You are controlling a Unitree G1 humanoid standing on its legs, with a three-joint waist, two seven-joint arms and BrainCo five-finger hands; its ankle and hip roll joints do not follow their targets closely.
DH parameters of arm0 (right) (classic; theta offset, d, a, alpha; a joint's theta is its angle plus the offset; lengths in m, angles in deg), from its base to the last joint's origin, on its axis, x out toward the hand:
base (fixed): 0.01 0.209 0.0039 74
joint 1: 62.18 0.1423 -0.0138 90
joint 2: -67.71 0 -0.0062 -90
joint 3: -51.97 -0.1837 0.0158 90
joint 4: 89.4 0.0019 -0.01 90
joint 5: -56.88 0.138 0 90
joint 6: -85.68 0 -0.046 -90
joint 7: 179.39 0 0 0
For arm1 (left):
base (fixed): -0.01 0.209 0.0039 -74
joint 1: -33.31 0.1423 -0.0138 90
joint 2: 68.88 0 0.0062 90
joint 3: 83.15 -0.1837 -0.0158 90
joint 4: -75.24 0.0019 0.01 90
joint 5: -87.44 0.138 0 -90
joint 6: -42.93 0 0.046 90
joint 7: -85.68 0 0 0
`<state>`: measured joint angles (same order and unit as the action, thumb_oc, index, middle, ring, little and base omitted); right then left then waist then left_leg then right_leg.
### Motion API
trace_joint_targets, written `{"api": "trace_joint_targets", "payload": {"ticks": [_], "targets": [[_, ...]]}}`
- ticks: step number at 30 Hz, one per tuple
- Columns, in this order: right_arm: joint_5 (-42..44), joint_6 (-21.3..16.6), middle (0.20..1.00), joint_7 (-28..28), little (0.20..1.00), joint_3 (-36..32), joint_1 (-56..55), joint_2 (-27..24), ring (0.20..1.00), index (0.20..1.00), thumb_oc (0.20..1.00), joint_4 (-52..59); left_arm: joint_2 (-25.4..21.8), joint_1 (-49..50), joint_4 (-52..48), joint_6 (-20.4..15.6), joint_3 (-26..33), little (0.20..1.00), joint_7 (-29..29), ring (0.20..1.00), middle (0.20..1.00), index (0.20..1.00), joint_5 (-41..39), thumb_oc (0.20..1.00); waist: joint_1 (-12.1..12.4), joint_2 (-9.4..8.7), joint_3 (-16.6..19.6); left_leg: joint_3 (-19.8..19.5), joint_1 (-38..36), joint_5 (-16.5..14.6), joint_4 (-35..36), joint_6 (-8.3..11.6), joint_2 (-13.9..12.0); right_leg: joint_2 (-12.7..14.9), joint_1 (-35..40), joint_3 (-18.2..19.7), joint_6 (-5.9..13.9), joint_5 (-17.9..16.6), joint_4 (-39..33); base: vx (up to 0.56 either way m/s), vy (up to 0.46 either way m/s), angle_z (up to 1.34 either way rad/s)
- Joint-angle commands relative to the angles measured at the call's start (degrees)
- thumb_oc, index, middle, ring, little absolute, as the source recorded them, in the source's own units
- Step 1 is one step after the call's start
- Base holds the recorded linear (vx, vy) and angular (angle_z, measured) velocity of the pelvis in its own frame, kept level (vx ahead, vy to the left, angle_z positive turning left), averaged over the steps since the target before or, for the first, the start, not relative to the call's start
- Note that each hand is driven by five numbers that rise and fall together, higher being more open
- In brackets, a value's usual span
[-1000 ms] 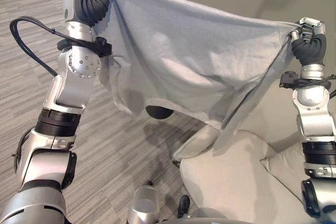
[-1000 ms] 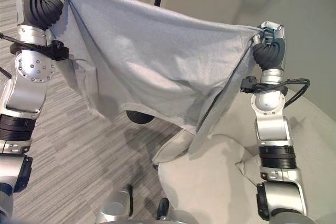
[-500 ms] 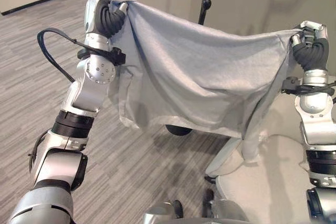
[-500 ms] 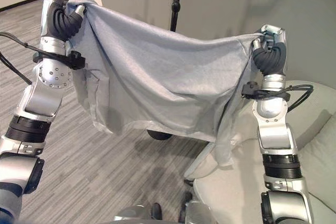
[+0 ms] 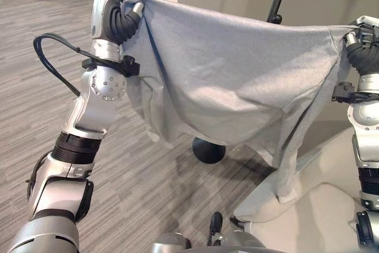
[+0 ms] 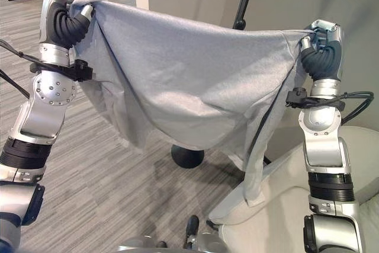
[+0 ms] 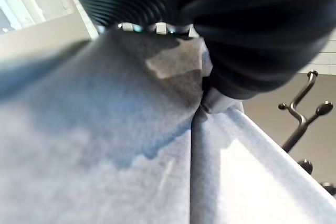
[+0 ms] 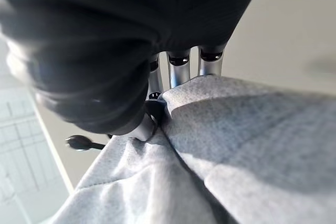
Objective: Hang the clothes on the sofa on the clothes rack.
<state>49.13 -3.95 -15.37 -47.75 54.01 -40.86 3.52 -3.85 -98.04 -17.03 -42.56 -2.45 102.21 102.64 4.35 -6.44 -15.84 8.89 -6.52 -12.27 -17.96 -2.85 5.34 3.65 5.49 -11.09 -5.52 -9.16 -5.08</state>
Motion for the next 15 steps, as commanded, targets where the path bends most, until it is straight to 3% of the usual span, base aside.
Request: {"api": "trace_joint_targets", "payload": {"ticks": [1,3,5,8,10,11,12,13,15], "targets": [[0.64,-1.86,0.200,-2.11,0.200,-3.18,1.28,-3.36,0.200,0.200,0.200,0.84,0.48,-2.85,-0.67,-1.63,0.11,0.200,0.63,0.200,0.200,0.200,1.12,0.200,1.91,2.65,3.67,-4.47,2.94,16.56,22.96,4.67,-17.18,-0.48,4.53,-0.56,8.10,5.53,0.08,0.13,0.082,0.14],[0.69,-1.85,0.200,-2.53,0.200,-3.83,0.85,-3.20,0.200,0.200,0.200,0.67,0.92,-3.25,-0.36,-1.73,-0.28,0.200,0.61,0.200,0.200,0.200,1.14,0.200,2.30,2.29,3.68,-4.60,5.83,16.34,22.96,5.21,-17.46,-0.19,4.92,-0.40,7.92,5.41,0.08,0.10,0.074,0.13],[0.61,-1.58,0.200,-3.31,0.200,-4.78,0.28,-2.69,0.200,0.200,0.200,1.11,1.76,-3.67,0.10,-1.87,-1.07,0.200,0.38,0.200,0.200,0.200,1.26,0.200,1.90,2.41,3.35,-2.09,8.93,15.84,22.96,6.50,-17.43,0.69,6.82,-0.50,7.50,5.35,0.08,0.16,0.181,-0.13],[0.34,-1.28,0.200,-2.96,0.200,-5.58,-0.32,-1.44,0.200,0.200,0.200,3.08,2.55,-4.89,-0.29,-2.34,-1.52,0.200,-0.26,0.200,0.200,0.200,2.16,0.200,1.52,3.77,5.32,-2.69,6.43,17.01,22.96,7.35,-16.66,2.72,6.95,0.19,7.34,3.77,0.08,0.23,0.325,-0.20],[0.19,-1.29,0.200,-2.80,0.200,-5.73,-0.79,-0.98,0.200,0.200,0.200,3.39,2.40,-4.69,-0.84,-2.43,-1.69,0.200,-0.65,0.200,0.200,0.200,2.30,0.200,1.63,3.65,5.85,-2.56,5.85,17.00,22.96,7.34,-16.12,3.65,7.23,0.57,7.22,3.53,0.08,0.18,0.260,-0.52],[-0.15,-1.31,0.200,-2.64,0.200,-5.30,-0.61,-0.71,0.200,0.200,0.200,3.75,1.93,-4.52,-1.41,-2.76,-1.96,0.200,-1.00,0.200,0.200,0.200,2.53,0.200,1.80,3.38,6.85,-2.28,4.37,16.67,22.96,6.99,-14.43,5.41,8.20,1.07,6.99,2.60,0.08,0.16,0.214,-0.46],[-0.16,-1.30,0.200,-2.64,0.200,-5.30,-0.62,-0.70,0.200,0.200,0.200,3.76,1.92,-4.51,-1.43,-2.76,-1.95,0.200,-1.00,0.200,0.200,0.200,2.53,0.200,1.89,3.34,6.80,-2.18,4.28,16.65,22.96,6.97,-14.39,5.47,8.23,1.17,7.02,2.61,0.08,0.32,0.430,-0.35],[-0.23,-1.22,0.200,-2.82,0.200,-4.55,0.01,-0.98,0.200,0.200,0.200,3.64,1.31,-4.97,-1.87,-2.83,-2.54,0.200,-1.05,0.200,0.200,0.200,2.44,0.200,2.00,3.17,7.47,-2.00,2.65,15.82,22.96,6.62,-12.30,7.08,9.42,1.40,6.95,1.39,0.43,0.30,0.422,-0.59],[-0.51,-1.04,0.200,-2.86,0.200,-4.05,0.83,-1.13,0.200,0.200,0.200,5.00,1.64,-5.34,-2.91,-3.23,-2.52,0.200,-0.93,0.200,0.200,0.200,2.47,0.200,1.93,3.82,7.09,-1.74,0.09,14.80,22.96,6.13,-10.56,8.60,8.86,1.66,6.89,1.36,6.06,0.31,0.448,-0.50]]}}
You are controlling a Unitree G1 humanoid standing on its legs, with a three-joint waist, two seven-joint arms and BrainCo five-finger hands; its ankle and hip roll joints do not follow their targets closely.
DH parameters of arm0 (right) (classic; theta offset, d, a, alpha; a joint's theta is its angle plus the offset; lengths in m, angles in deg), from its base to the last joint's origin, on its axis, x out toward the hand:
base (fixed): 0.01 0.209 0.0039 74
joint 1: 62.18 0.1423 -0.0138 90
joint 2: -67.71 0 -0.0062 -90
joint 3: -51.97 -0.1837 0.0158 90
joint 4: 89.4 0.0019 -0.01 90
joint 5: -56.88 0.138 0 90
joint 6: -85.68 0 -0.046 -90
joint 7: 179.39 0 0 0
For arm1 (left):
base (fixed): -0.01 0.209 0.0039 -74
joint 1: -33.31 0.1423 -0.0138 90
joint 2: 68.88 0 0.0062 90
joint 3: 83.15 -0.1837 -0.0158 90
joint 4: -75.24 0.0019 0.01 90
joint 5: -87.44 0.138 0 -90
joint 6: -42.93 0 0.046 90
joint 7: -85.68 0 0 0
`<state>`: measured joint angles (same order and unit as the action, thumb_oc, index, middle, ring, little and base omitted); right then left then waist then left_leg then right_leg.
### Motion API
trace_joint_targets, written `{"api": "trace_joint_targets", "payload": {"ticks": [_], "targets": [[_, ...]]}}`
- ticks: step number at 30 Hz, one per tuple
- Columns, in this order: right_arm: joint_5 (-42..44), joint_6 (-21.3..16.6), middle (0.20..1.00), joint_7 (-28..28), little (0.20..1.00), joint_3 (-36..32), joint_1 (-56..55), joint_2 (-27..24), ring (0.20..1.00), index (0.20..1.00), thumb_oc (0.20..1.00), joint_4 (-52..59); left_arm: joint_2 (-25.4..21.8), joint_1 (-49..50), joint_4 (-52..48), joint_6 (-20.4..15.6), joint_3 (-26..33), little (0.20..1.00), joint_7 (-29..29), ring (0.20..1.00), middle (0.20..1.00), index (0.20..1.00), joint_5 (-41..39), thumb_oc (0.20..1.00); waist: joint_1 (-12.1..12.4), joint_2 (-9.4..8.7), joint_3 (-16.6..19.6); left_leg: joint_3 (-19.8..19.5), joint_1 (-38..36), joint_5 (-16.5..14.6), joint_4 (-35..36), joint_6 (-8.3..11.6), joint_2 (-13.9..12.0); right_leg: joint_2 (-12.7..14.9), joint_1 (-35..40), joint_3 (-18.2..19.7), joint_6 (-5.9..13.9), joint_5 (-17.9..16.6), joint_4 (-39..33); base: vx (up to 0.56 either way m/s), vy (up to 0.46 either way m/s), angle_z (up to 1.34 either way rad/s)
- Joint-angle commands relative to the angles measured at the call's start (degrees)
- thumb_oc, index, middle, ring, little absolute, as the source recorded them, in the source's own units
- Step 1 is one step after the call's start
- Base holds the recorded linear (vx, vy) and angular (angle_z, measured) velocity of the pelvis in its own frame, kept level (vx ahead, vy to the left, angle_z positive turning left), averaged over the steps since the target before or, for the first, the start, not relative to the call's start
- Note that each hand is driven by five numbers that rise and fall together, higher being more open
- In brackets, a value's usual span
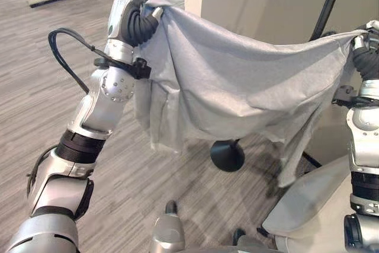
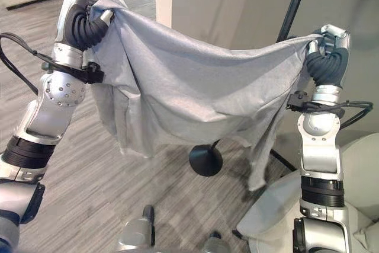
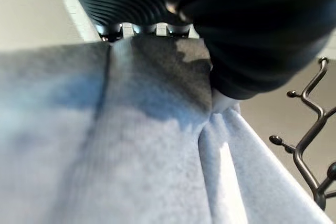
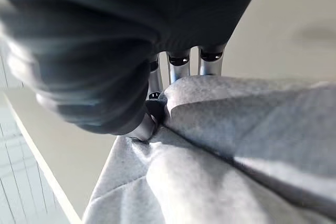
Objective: Hang the clothes on the sofa on the clothes rack.
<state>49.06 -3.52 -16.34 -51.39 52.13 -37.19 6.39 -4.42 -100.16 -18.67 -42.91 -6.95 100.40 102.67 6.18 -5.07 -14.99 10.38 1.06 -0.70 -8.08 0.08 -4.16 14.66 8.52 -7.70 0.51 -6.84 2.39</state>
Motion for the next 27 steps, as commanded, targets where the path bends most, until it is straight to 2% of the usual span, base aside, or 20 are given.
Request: {"api": "trace_joint_targets", "payload": {"ticks": [1,2,3,4,5,8,9,10,11,13,15,16,17,24,25,26,27], "targets": [[-0.63,-1.29,0.200,-1.89,0.200,-0.43,2.78,-4.62,0.200,0.200,0.200,2.59,2.65,-3.06,-1.90,-3.00,1.86,0.200,0.80,0.200,0.200,0.200,2.38,0.200,-0.06,3.04,5.79,-2.97,-8.51,2.99,13.08,3.01,-0.83,-2.25,5.44,-1.47,0.80,-0.71,0.95,0.11,0.179,-0.20],[-0.65,-1.24,0.200,-1.88,0.200,-0.42,2.76,-4.64,0.200,0.200,0.200,2.67,2.69,-2.99,-1.98,-2.96,1.94,0.200,0.77,0.200,0.200,0.200,2.40,0.200,0.10,3.13,5.53,-2.81,-8.79,2.94,13.08,3.01,-0.84,-2.20,5.33,-1.22,0.80,-0.40,1.56,0.11,0.167,-0.35],[-0.81,-1.16,0.200,-1.86,0.200,-0.33,2.99,-4.65,0.200,0.200,0.200,2.90,3.02,-3.00,-2.26,-3.06,1.71,0.200,0.90,0.200,0.200,0.200,2.28,0.200,-0.28,3.80,5.20,-2.86,-9.57,2.87,13.08,2.83,-0.72,-2.31,5.01,-1.19,0.77,-0.40,3.50,0.12,0.199,-0.36],[-1.14,-1.23,0.200,-1.80,0.200,-0.34,3.24,-4.34,0.200,0.200,0.200,4.10,3.53,-3.08,-2.59,-3.21,1.71,0.200,1.01,0.200,0.200,0.200,2.14,0.200,-0.84,5.20,3.61,-2.70,-11.31,2.90,13.08,2.62,-0.79,-3.27,3.74,-1.15,0.79,0.54,7.47,0.15,0.219,-0.37],[-1.14,-1.28,0.200,-1.71,0.200,0.08,3.39,-4.23,0.200,0.200,0.200,4.07,3.68,-3.37,-2.66,-3.06,1.60,0.200,1.01,0.200,0.200,0.200,2.01,0.200,-0.95,5.49,2.76,-2.71,-12.12,2.64,13.08,2.61,-0.81,-3.53,3.25,-1.20,0.85,1.10,8.36,0.14,0.123,-0.15],[-1.46,-1.42,0.200,-1.19,0.200,0.93,3.91,-3.95,0.200,0.200,0.200,4.35,3.44,-3.31,-3.26,-3.01,2.18,0.200,0.94,0.200,0.200,0.200,1.74,0.200,-1.47,5.33,2.24,-3.23,-13.32,1.28,13.08,2.76,-0.81,-2.51,0.61,-4.23,1.43,2.15,1.29,0.07,-0.065,0.03],[-1.45,-1.44,0.200,-1.20,0.200,0.96,3.94,-3.96,0.200,0.200,0.200,4.32,3.43,-3.30,-3.27,-3.01,2.20,0.200,0.94,0.200,0.200,0.200,1.74,0.200,-1.54,5.34,2.26,-3.28,-13.29,1.28,13.08,2.77,-0.83,-2.54,0.68,-4.30,1.43,2.07,1.13,0.07,-0.173,0.02],[-1.36,-1.44,0.200,-1.43,0.200,2.49,5.58,-4.13,0.200,0.200,0.200,2.63,3.32,-3.20,-2.92,-2.63,2.92,0.200,1.23,0.200,0.200,0.200,2.01,0.200,-1.19,5.27,1.88,-2.76,-14.05,0.92,13.08,3.37,-1.81,-1.25,-1.89,-7.83,1.79,2.42,-4.72,0.08,-0.187,0.15],[-2.16,-1.31,0.200,-1.70,0.200,2.27,5.41,-4.17,0.200,0.200,0.200,2.16,3.57,-3.32,-3.13,-2.42,3.62,0.200,1.39,0.200,0.200,0.200,2.30,0.200,-1.20,4.75,1.91,-3.38,-13.67,0.88,13.08,3.45,-1.64,-2.03,-1.07,-7.20,0.79,2.63,-7.20,0.12,-0.285,0.02],[-2.91,-1.42,0.200,-1.07,0.200,2.32,5.17,-4.29,0.200,0.200,0.200,2.76,3.53,-2.76,-2.97,-2.26,5.08,0.200,1.82,0.200,0.200,0.200,2.82,0.200,-0.28,3.05,1.98,-3.01,-13.76,1.08,13.08,3.30,-2.34,-2.64,0.13,-6.86,2.11,2.65,-7.39,0.10,-0.258,0.08],[-2.08,-1.93,0.200,-0.82,0.200,3.53,6.53,-4.27,0.200,0.200,0.200,3.54,4.18,-0.88,-3.97,-2.67,6.68,0.200,1.28,0.200,0.200,0.200,2.79,0.200,-0.22,3.56,3.50,-1.45,-14.37,2.20,13.08,3.14,-4.57,-3.29,1.48,-7.66,3.45,1.50,-7.39,0.13,-0.279,0.30],[-2.07,-1.94,0.200,-0.83,0.200,3.58,6.57,-4.29,0.200,0.200,0.200,3.51,4.19,-0.83,-4.01,-2.67,6.75,0.200,1.26,0.200,0.200,0.200,2.79,0.200,-0.23,3.62,3.51,-1.42,-14.38,2.18,13.08,3.16,-4.62,-3.34,1.48,-7.63,3.43,1.49,-7.39,0.14,-0.425,-0.30],[-1.48,-2.52,0.200,-0.96,0.200,3.12,6.66,-5.05,0.200,0.200,0.200,4.32,4.41,-0.16,-4.51,-2.58,7.61,0.200,1.58,0.200,0.200,0.200,2.82,0.200,-0.59,3.65,4.29,-1.18,-14.07,3.57,13.08,2.89,-6.75,-5.48,1.53,-7.63,3.66,1.88,-7.39,0.06,-0.251,-0.40],[-0.17,-3.48,0.200,-0.59,0.200,0.50,4.43,-5.26,0.200,0.200,0.200,8.64,5.05,2.10,-6.69,-2.23,9.27,0.200,1.50,0.200,0.200,0.200,2.91,0.200,-2.20,3.57,5.69,-0.77,-15.09,6.47,13.08,2.00,-10.37,-9.05,1.71,-8.53,4.04,2.62,-7.39,0.06,-0.241,0.08],[0.27,-3.64,0.200,-0.68,0.200,-0.80,3.54,-4.84,0.200,0.200,0.200,10.66,5.89,2.90,-7.65,-2.17,9.52,0.200,1.47,0.200,0.200,0.200,2.74,0.200,-3.02,3.02,5.29,1.51,-15.15,7.37,10.90,1.97,-11.32,-9.28,2.10,-9.45,4.20,2.04,-7.39,0.03,-0.301,0.34],[0.36,-3.47,0.200,-0.87,0.200,-1.45,3.63,-4.95,0.200,0.200,0.200,10.91,6.62,3.00,-8.25,-2.33,9.75,0.200,1.55,0.200,0.200,0.200,2.52,0.200,-3.37,2.84,4.76,2.79,-14.65,7.05,8.67,2.48,-11.18,-9.26,2.47,-10.23,4.16,2.06,-7.39,0.01,-0.240,0.38],[0.37,-3.45,0.200,-0.86,0.200,-1.48,3.63,-4.97,0.200,0.200,0.200,10.94,6.65,2.99,-8.29,-2.30,9.76,0.200,1.53,0.200,0.200,0.200,2.53,0.200,-3.41,2.84,4.68,2.68,-14.54,6.90,8.39,2.49,-11.20,-9.25,2.54,-10.30,4.16,2.08,-7.39,-0.02,-0.104,0.43]]}}
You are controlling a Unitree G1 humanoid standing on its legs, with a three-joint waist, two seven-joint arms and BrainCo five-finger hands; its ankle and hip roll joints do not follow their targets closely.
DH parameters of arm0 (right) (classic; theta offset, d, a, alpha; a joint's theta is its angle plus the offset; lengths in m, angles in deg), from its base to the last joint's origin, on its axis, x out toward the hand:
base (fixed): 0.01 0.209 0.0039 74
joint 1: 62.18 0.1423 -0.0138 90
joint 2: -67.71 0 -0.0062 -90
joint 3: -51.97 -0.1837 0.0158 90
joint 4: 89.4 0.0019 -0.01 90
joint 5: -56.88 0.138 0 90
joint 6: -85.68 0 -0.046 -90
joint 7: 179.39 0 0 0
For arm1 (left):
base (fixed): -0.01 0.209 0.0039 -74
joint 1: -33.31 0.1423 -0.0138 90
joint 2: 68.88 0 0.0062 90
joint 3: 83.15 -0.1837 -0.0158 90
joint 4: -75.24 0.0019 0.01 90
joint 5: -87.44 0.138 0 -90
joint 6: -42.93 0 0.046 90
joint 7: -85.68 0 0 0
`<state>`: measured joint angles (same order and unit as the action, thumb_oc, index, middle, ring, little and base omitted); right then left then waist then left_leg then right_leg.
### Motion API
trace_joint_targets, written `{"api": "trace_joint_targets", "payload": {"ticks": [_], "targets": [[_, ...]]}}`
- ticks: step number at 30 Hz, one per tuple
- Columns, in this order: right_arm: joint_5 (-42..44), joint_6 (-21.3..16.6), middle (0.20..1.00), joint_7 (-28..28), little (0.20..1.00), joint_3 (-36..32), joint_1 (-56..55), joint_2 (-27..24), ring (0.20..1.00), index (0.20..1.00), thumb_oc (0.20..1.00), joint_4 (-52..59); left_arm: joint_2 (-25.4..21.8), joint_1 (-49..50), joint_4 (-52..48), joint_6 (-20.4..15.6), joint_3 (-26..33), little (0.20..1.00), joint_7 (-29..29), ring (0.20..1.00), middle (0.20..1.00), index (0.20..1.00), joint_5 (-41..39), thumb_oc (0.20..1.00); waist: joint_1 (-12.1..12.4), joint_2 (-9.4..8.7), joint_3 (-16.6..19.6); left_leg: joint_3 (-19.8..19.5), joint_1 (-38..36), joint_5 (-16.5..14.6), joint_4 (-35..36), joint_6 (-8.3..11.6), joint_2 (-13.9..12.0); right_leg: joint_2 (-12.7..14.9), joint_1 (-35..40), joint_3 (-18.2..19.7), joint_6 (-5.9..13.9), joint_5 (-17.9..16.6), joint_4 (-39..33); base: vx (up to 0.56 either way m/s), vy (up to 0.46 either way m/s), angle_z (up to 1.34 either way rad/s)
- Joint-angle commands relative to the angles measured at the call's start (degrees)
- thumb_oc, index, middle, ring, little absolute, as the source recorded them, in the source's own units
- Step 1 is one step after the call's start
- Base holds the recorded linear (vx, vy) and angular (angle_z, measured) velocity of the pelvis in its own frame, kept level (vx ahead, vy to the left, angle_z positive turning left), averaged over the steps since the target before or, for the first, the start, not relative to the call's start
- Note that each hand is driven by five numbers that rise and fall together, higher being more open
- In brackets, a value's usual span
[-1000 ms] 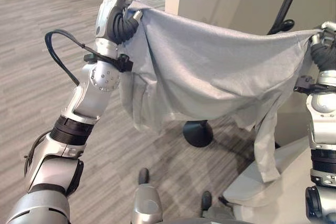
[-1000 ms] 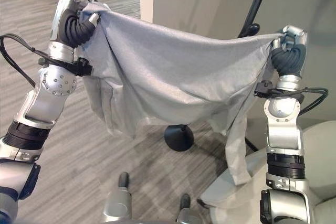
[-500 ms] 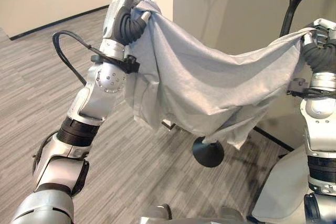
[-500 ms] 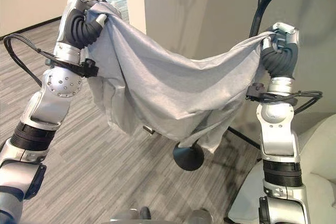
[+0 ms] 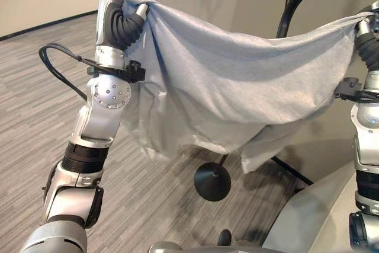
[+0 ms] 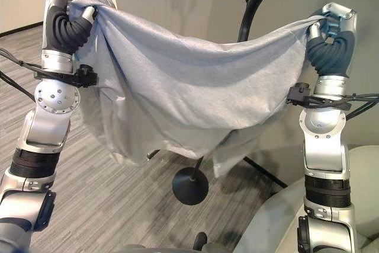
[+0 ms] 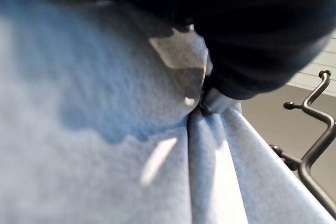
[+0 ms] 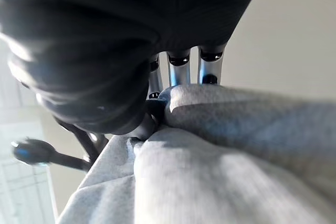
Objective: Hang the clothes on the sofa on the clothes rack.
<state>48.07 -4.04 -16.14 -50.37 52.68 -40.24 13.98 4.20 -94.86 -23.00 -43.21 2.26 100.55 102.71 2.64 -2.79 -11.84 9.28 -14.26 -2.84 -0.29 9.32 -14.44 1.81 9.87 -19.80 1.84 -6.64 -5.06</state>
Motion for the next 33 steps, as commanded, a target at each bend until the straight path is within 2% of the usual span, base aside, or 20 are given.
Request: {"api": "trace_joint_targets", "payload": {"ticks": [1,2,3,4,7,12,14,20,27,33], "targets": [[1.29,-2.63,0.200,-1.24,0.200,-3.14,3.54,-1.71,0.200,0.200,0.200,3.88,-1.37,-3.53,-3.48,-2.32,-0.05,0.200,2.05,0.200,0.200,0.200,1.61,0.200,0.80,0.16,0.65,3.51,3.94,7.51,3.10,-5.63,1.61,3.29,1.81,2.60,2.33,2.54,0.06,-0.02,-0.029,0.38],[1.29,-2.64,0.200,-1.24,0.200,-3.17,3.54,-1.70,0.200,0.200,0.200,3.88,-1.38,-3.57,-3.45,-2.33,-0.08,0.200,2.07,0.200,0.200,0.200,1.61,0.200,0.85,0.13,0.68,3.55,3.94,7.55,3.16,-5.64,1.64,3.31,1.76,2.64,2.34,2.54,0.06,-0.03,-0.028,0.31],[1.01,-2.61,0.200,-1.62,0.200,-3.14,3.97,-1.93,0.200,0.200,0.200,3.51,-1.45,-3.58,-3.07,-2.28,0.06,0.200,2.33,0.200,0.200,0.200,1.44,0.200,1.78,0.13,-0.02,2.53,6.14,7.94,4.14,-5.14,2.95,2.91,2.33,3.29,1.98,2.58,0.06,0.00,0.021,0.16],[0.93,-2.53,0.200,-1.56,0.200,-1.84,5.35,-2.31,0.200,0.200,0.200,2.76,-2.53,-3.83,-2.33,-2.14,0.71,0.200,2.75,0.200,0.200,0.200,1.74,0.200,3.34,0.48,0.14,-1.20,6.63,6.21,5.29,-4.97,4.16,2.46,2.03,4.75,1.63,2.98,0.06,0.01,0.039,0.04],[0.91,-2.78,0.200,-1.37,0.200,-0.52,6.50,-2.09,0.200,0.200,0.200,3.25,-2.84,-2.02,-4.17,-2.74,1.91,0.200,2.44,0.200,0.200,0.200,1.96,0.200,4.53,0.25,1.39,-1.09,7.11,5.32,5.29,-4.80,4.34,3.13,1.84,5.63,1.33,2.58,0.06,0.03,0.119,-0.54],[-0.24,-2.52,0.200,-1.93,0.200,-0.61,7.55,-2.04,0.200,0.200,0.200,4.18,-2.79,-0.83,-4.71,-3.39,3.60,0.200,3.34,0.200,0.200,0.200,1.74,0.200,4.21,-0.15,3.22,0.43,6.08,4.67,5.29,-5.19,6.85,4.83,1.69,5.66,1.29,2.02,0.06,0.04,0.146,-0.20],[-0.58,-2.83,0.200,-1.50,0.200,-2.02,5.98,0.14,0.200,0.200,0.200,7.90,-4.23,-1.17,-7.55,-3.98,3.50,0.200,2.79,0.200,0.200,0.200,2.34,0.200,3.98,0.01,3.53,0.73,5.39,4.32,5.29,-5.21,7.64,5.64,1.68,5.46,1.39,1.54,0.06,0.03,0.145,-0.13],[-2.56,-2.86,0.200,-1.42,0.200,-4.74,3.42,1.37,0.200,0.200,0.200,11.43,-5.62,-3.96,-11.64,-4.70,0.97,0.200,1.71,0.200,0.200,0.200,2.22,0.200,3.44,0.04,3.63,1.12,4.64,3.91,5.29,-5.19,8.12,6.03,1.40,5.49,1.47,1.19,0.06,0.01,0.052,-0.02],[-2.62,-2.89,0.200,-2.22,0.200,-6.60,2.18,1.29,0.200,0.200,0.200,11.16,-5.50,-9.28,-11.95,-5.27,-3.72,0.200,1.59,0.200,0.200,0.200,1.64,0.200,2.45,0.31,3.24,1.92,3.36,3.41,5.29,-5.18,8.09,6.31,1.33,5.39,1.56,0.87,0.06,0.00,0.008,-0.12],[-2.40,-1.30,0.200,-5.29,0.200,-10.13,1.44,-0.15,0.200,0.200,0.200,3.88,-4.89,-16.69,-7.62,-4.82,-8.93,0.200,2.89,0.200,0.200,0.200,2.80,0.200,1.07,0.57,2.68,2.42,2.13,2.89,5.29,-5.31,8.02,6.06,1.24,5.22,1.78,0.64,0.06,0.01,-0.002,-0.08]]}}
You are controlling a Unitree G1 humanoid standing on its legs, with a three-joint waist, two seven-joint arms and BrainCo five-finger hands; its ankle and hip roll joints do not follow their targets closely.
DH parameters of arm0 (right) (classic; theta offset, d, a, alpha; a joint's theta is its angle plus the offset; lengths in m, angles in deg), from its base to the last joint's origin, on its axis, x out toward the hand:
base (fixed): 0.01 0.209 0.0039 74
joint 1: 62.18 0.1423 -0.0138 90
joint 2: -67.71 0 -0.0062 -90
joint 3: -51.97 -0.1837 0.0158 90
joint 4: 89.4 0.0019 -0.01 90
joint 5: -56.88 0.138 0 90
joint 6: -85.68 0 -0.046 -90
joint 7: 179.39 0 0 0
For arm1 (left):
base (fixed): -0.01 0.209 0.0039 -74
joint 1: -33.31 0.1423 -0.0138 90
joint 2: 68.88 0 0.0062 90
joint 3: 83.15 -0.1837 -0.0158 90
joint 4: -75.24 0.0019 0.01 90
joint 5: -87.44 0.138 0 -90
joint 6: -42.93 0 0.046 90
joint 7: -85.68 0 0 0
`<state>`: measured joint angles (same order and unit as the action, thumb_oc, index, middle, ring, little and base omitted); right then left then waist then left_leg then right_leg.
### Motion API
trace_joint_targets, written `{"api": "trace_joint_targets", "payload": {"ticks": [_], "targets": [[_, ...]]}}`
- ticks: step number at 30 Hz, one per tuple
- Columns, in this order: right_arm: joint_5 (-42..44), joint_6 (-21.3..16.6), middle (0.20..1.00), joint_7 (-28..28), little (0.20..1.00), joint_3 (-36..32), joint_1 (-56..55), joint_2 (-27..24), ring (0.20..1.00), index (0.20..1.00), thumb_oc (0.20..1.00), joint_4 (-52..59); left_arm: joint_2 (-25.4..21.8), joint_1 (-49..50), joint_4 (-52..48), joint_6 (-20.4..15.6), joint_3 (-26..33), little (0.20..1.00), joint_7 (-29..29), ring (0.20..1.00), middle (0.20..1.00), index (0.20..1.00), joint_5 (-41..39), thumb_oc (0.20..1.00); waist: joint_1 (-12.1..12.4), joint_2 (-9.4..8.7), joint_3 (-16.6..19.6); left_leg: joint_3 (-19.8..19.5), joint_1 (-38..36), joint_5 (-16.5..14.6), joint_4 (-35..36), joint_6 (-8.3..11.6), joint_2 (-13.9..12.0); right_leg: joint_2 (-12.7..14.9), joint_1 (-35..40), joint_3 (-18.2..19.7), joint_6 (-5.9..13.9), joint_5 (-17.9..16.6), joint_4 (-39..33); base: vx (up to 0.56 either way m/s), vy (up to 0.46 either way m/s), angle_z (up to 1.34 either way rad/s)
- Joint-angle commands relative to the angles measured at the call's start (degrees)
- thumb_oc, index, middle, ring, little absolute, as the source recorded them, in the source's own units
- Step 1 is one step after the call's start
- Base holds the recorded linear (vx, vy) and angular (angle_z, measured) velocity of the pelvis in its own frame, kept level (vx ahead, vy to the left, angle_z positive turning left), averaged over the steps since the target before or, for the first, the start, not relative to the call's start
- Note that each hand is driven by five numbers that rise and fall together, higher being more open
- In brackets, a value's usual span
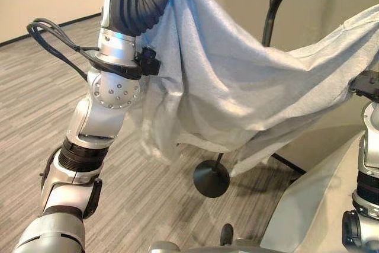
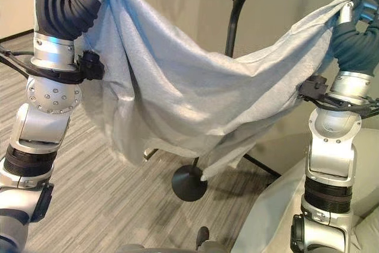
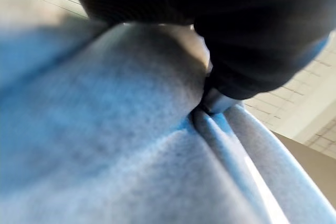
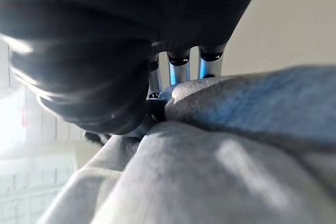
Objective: Hang the clothes on the sofa on the clothes rack.
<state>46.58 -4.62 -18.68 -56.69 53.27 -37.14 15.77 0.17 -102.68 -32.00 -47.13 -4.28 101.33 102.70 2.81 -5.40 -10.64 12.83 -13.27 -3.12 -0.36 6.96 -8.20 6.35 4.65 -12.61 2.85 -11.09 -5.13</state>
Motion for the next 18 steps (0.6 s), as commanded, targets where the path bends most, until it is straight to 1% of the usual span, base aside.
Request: {"api": "trace_joint_targets", "payload": {"ticks": [1,3,4,7,8,9,10,11,12,14,15,17,18], "targets": [[-0.72,-0.64,0.200,-3.14,0.200,-4.37,0.77,-3.17,0.200,0.200,0.200,1.05,-0.48,-9.99,2.03,-0.78,-3.18,0.200,2.19,0.200,0.200,0.200,3.06,0.200,0.81,3.15,1.43,-1.00,0.95,3.06,5.36,-2.93,1.77,1.52,6.51,-1.99,0.81,5.03,0.12,0.01,0.002,-0.06],[-0.94,-0.43,0.200,-3.54,0.200,-4.73,0.79,-4.06,0.200,0.200,0.200,-0.55,-0.87,-11.59,3.18,-0.68,-3.74,0.200,2.69,0.200,0.200,0.200,3.57,0.200,0.80,3.10,1.34,-0.97,0.81,3.00,5.36,-2.92,1.79,1.50,6.52,-2.03,0.84,5.04,0.12,0.01,-0.002,-0.12],[-0.88,-0.22,0.200,-3.75,0.200,-4.90,0.88,-4.93,0.200,0.200,0.200,-1.93,-1.60,-13.97,5.27,-0.41,-5.21,0.200,3.41,0.200,0.200,0.200,4.72,0.200,0.71,3.02,1.18,-1.05,0.74,2.97,5.36,-2.89,1.76,1.46,6.53,-1.98,0.85,4.98,0.12,0.01,-0.012,-0.10],[-1.06,0.31,0.200,-4.02,0.200,-3.06,2.06,-10.84,0.200,0.200,0.200,-8.82,-3.12,-19.88,9.84,0.08,-9.69,0.200,4.51,0.200,0.200,0.200,6.84,0.200,0.76,2.40,0.57,-0.92,0.35,3.02,5.36,-2.79,1.68,1.49,6.63,-2.20,1.02,4.80,0.12,0.00,-0.006,-0.01],[-0.90,0.41,0.200,-4.39,0.200,-1.79,3.37,-14.31,0.200,0.200,0.200,-12.44,-2.87,-23.05,12.65,0.26,-12.15,0.200,4.80,0.200,0.200,0.200,7.48,0.200,0.73,2.17,0.30,-0.88,0.21,3.02,5.36,-2.76,1.67,1.50,6.67,-2.30,1.13,4.73,0.12,0.00,0.000,0.00],[-0.74,0.18,0.200,-4.55,0.200,-1.68,3.78,-14.61,0.200,0.200,0.200,-13.00,-2.79,-23.62,13.18,0.12,-12.40,0.200,5.01,0.200,0.200,0.200,7.40,0.200,0.80,2.20,0.09,-0.88,0.18,3.02,5.36,-2.77,1.68,1.51,6.70,-2.30,1.13,4.74,0.12,0.00,0.000,0.00],[-0.34,0.55,0.200,-4.78,0.200,0.05,5.33,-17.41,0.200,0.200,0.200,-15.41,-2.59,-26.60,16.33,0.73,-15.16,0.200,5.45,0.200,0.200,0.200,7.60,0.200,0.66,2.08,-0.02,-0.85,0.05,2.94,5.36,-2.76,1.71,1.48,6.75,-2.32,1.23,4.65,0.12,0.00,0.000,0.00],[-0.16,0.30,0.200,-4.97,0.200,0.24,5.99,-17.69,0.200,0.200,0.200,-16.10,-2.54,-27.54,17.21,0.52,-15.65,0.200,5.84,0.200,0.200,0.200,7.43,0.200,0.70,2.05,-0.35,-0.86,0.03,2.93,5.36,-2.77,1.71,1.48,6.77,-2.33,1.24,4.65,0.12,0.00,0.000,0.00],[0.30,0.66,0.200,-5.50,0.200,1.51,7.60,-20.52,0.200,0.200,0.200,-18.57,-2.77,-29.94,19.50,0.95,-17.82,0.200,6.05,0.200,0.200,0.200,8.00,0.200,0.67,1.88,-0.41,-0.78,-0.14,2.88,5.36,-2.72,1.71,1.45,6.87,-2.44,1.32,4.62,0.12,0.01,-0.009,-0.04],[0.64,0.42,0.200,-5.90,0.200,2.57,9.46,-21.77,0.200,0.200,0.200,-20.27,-2.57,-31.71,21.24,0.91,-18.93,0.200,6.58,0.200,0.200,0.200,7.93,0.200,0.65,1.87,-0.87,-0.72,-0.25,2.90,5.36,-2.71,1.73,1.42,6.97,-2.49,1.34,4.61,0.12,0.00,-0.004,-0.02],[0.50,0.66,0.200,-6.04,0.200,3.96,11.05,-23.70,0.200,0.200,0.200,-21.42,-1.97,-33.34,22.86,1.09,-20.48,0.200,6.78,0.200,0.200,0.200,7.98,0.200,0.70,1.74,-0.88,-0.72,-0.35,2.94,5.36,-2.68,1.69,1.51,7.08,-2.61,1.42,4.45,0.12,0.00,0.000,0.00],[0.07,1.05,0.200,-6.35,0.200,5.95,13.58,-26.07,0.200,0.200,0.200,-23.33,-1.32,-35.16,24.82,1.40,-21.52,0.200,7.40,0.200,0.200,0.200,7.90,0.200,0.74,1.61,-1.07,-0.73,-0.46,2.93,5.36,-2.67,1.67,1.57,7.20,-2.72,1.47,4.45,0.12,0.00,0.000,0.00],[0.15,0.97,0.200,-6.45,0.200,6.41,14.25,-26.31,0.200,0.200,0.200,-23.79,-1.29,-35.50,25.20,1.32,-21.55,0.200,7.56,0.200,0.200,0.200,7.83,0.200,0.66,1.72,-1.24,-0.74,-0.47,2.94,5.36,-2.68,1.68,1.58,7.22,-2.73,1.47,4.45,0.12,0.00,-0.016,0.04]]}}
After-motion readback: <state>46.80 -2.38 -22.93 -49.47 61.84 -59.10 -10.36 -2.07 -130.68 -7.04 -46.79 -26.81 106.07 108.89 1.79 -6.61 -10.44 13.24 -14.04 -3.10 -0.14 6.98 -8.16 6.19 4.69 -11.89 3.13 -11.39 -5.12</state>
